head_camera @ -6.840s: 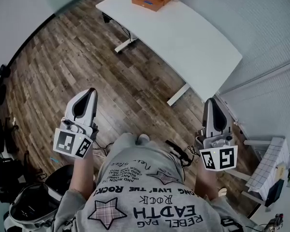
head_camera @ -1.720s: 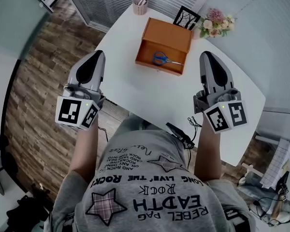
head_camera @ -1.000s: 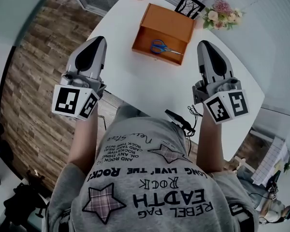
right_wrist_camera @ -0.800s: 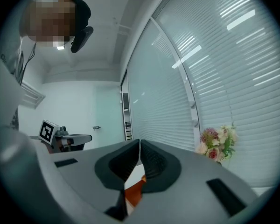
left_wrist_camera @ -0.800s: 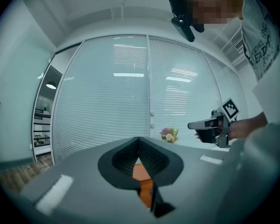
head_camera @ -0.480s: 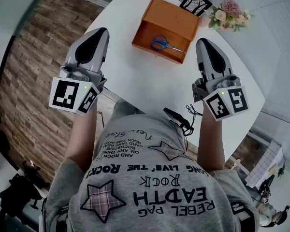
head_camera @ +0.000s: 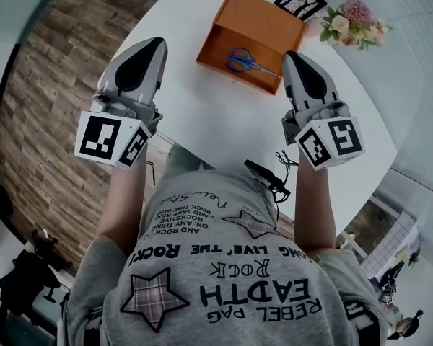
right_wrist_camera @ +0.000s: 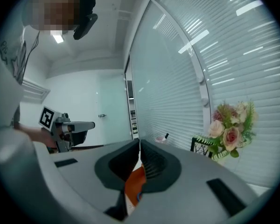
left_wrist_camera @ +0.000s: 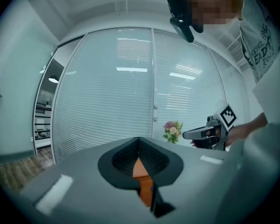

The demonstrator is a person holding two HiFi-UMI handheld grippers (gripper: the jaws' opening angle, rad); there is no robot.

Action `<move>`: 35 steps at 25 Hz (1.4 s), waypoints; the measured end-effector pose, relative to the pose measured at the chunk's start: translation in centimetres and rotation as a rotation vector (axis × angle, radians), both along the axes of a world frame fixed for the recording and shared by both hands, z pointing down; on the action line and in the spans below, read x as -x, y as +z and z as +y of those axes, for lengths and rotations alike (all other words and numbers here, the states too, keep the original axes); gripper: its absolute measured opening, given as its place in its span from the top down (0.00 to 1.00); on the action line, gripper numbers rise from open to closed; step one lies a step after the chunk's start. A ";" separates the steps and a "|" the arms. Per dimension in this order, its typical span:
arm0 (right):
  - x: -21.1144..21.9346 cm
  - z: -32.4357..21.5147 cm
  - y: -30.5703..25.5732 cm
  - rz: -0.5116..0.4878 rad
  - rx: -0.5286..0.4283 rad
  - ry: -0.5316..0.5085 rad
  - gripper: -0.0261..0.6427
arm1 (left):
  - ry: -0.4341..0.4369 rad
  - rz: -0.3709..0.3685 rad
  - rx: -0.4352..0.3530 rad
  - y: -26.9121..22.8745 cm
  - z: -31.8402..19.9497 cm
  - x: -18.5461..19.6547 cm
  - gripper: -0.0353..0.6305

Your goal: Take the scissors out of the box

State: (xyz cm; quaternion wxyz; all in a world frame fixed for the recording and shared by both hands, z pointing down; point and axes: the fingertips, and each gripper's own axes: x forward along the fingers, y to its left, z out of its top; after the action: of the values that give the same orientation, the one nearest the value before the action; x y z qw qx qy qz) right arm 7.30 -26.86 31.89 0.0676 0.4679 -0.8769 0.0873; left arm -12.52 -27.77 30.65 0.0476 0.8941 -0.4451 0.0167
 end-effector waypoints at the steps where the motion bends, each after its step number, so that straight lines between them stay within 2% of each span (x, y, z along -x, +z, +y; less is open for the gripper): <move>1: 0.2 -0.3 0.6 0.013 0.009 -0.006 0.94 | 0.000 0.001 0.005 0.2 -0.1 -0.1 0.93; 13: 1.8 -4.1 9.1 0.165 0.135 -0.068 0.94 | 0.017 0.007 0.041 2.3 -1.6 -0.9 0.93; 24: 2.7 -5.0 16.2 0.354 0.265 -0.144 0.94 | -0.022 0.003 0.077 5.0 -3.5 0.3 0.93; 35: 4.7 -4.9 23.0 0.545 0.425 -0.332 0.93 | -0.009 0.005 0.106 6.7 -5.2 -0.4 0.93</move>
State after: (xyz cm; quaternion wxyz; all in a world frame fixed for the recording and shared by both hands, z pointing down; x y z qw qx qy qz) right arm 2.58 -31.78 54.88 0.4069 0.3011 -0.8529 0.1276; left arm -12.11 -32.94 37.36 0.0963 0.8883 -0.4475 0.0378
